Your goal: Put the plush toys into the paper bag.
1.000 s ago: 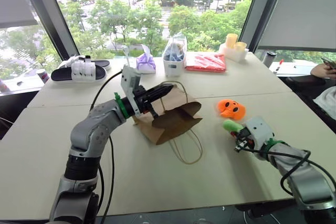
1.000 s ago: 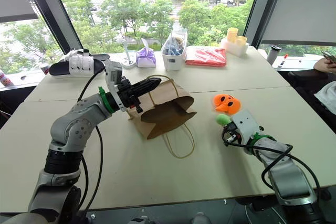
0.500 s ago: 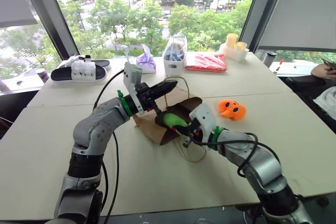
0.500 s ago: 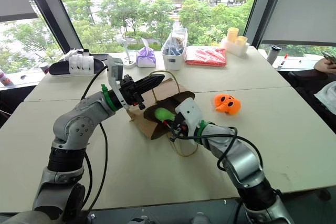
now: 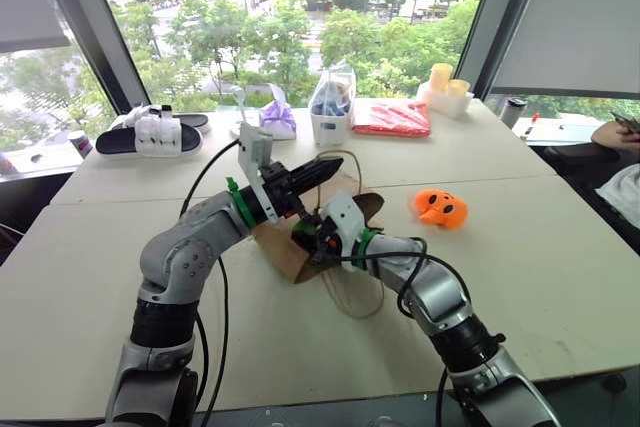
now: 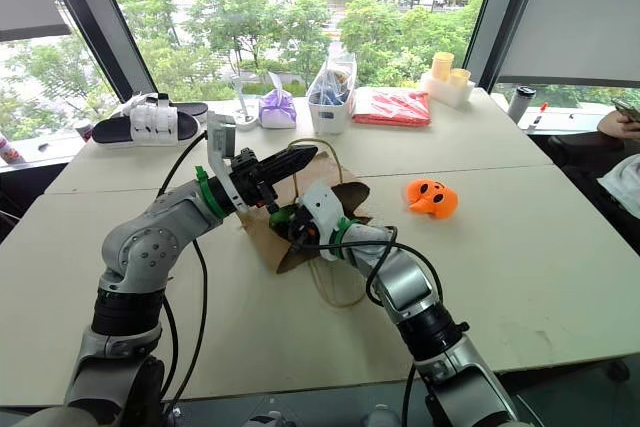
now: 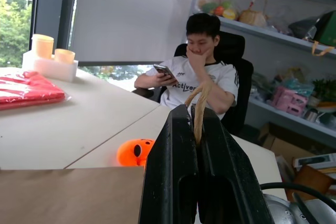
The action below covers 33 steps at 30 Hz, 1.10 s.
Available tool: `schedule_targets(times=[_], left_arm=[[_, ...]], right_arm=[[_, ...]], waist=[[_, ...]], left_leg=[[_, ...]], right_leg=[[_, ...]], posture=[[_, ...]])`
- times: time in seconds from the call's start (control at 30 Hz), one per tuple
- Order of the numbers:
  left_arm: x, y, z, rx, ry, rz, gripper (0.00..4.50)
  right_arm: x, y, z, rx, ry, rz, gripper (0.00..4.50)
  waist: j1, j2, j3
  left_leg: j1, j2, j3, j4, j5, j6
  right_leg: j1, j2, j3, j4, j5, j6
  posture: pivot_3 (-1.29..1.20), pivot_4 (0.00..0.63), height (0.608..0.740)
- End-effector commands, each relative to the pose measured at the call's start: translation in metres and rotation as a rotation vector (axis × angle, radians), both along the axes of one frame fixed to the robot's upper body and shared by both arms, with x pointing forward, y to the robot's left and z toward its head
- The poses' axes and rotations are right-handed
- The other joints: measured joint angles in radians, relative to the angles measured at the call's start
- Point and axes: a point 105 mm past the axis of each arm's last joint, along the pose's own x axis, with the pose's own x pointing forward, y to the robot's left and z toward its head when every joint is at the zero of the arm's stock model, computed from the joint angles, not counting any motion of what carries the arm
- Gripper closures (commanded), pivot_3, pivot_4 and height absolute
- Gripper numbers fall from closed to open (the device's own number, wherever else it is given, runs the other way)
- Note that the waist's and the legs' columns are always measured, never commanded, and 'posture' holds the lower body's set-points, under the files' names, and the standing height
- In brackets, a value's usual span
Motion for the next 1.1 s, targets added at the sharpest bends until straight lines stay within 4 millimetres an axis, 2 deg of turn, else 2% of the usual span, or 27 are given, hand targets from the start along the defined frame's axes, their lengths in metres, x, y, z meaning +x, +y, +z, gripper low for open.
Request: schedule_targets(times=[0.03,0.13,0.23,0.33,0.4,0.47,0.6,0.73,0.9,1.0,1.1], left_arm=[[-0.003,0.005,0.011,-0.021,-0.051,0.012,4.50],[-0.002,0.008,0.011,-0.018,-0.050,0.021,4.50],[0.001,0.013,0.008,-0.008,-0.047,0.038,4.50],[0.004,0.018,0.007,-0.002,-0.044,0.053,4.50],[0.006,0.020,0.008,-0.001,-0.048,0.061,4.50],[0.007,0.021,0.008,0.000,-0.050,0.066,4.50],[0.008,0.020,0.009,-0.005,-0.057,0.067,4.50],[0.006,0.017,0.009,-0.005,-0.067,0.063,4.50],[0.005,0.017,0.009,-0.001,-0.073,0.067,4.50],[0.004,0.017,0.010,0.006,-0.080,0.076,4.50],[0.004,0.018,0.011,0.007,-0.087,0.086,4.50]], right_arm=[[-0.007,-0.003,0.022,-0.019,-0.096,0.033,1.41],[-0.014,-0.016,0.029,-0.064,-0.134,0.029,1.41],[-0.022,-0.039,0.051,-0.077,-0.197,-0.015,1.41],[-0.035,-0.069,0.078,-0.055,-0.229,-0.063,1.41],[-0.038,-0.101,0.098,0.010,-0.236,-0.148,1.41],[-0.034,-0.126,0.104,0.051,-0.221,-0.236,1.41],[0.003,-0.190,0.073,-0.112,-0.205,-0.514,1.41],[0.040,-0.230,0.034,-0.207,-0.168,-0.710,1.41],[0.060,-0.237,0.013,-0.215,-0.157,-0.750,1.41],[0.080,-0.243,-0.010,-0.204,-0.093,-0.846,1.41],[0.089,-0.244,-0.020,-0.266,-0.089,-0.858,1.41]], waist=[[0.001,0.000,0.000],[0.003,0.000,0.000],[0.003,0.000,0.000],[0.005,0.000,0.000],[0.007,0.000,0.000],[0.008,0.000,0.000],[0.006,0.000,0.000],[0.001,0.000,0.000],[-0.003,0.001,0.000],[-0.006,0.000,0.000],[-0.002,0.000,0.000]], left_leg=[[0.000,0.000,0.000,0.000,0.000,0.000],[0.000,0.000,0.000,0.000,0.000,0.000],[0.000,0.000,0.000,0.000,0.000,0.000],[-0.001,0.000,0.000,0.000,-0.001,0.001],[-0.001,0.000,0.000,0.000,-0.001,0.002],[-0.001,0.000,0.000,0.000,-0.003,0.005],[0.000,0.000,0.001,0.000,-0.003,0.006],[0.001,0.000,0.002,0.000,-0.003,0.006],[0.001,0.000,0.004,-0.001,0.000,0.000],[0.001,0.000,0.005,0.000,0.000,0.000],[0.001,0.000,0.004,0.000,0.000,0.000]], right_leg=[[0.000,0.000,0.000,0.000,0.000,0.000],[0.000,0.000,0.000,0.000,0.000,0.000],[0.000,0.000,0.000,0.000,0.000,0.000],[0.000,0.000,0.000,0.000,0.000,0.000],[0.000,0.000,0.000,-0.001,0.000,0.000],[0.001,0.000,0.000,-0.001,0.000,0.000],[0.002,0.000,0.000,-0.001,0.000,0.000],[0.002,0.000,0.000,-0.001,0.000,0.000],[0.000,0.000,0.002,0.000,0.000,0.000],[0.000,0.000,0.002,-0.001,0.000,0.000],[0.000,0.000,0.002,-0.001,0.000,-0.001]], posture=[[0.00,0.150,0.740],[0.00,0.150,0.740],[0.00,0.150,0.740],[0.00,0.150,0.740],[0.00,0.150,0.740],[0.00,0.150,0.740],[0.00,0.150,0.740],[0.00,0.150,0.740],[0.00,0.150,0.740],[0.00,0.150,0.740],[0.00,0.150,0.740]])
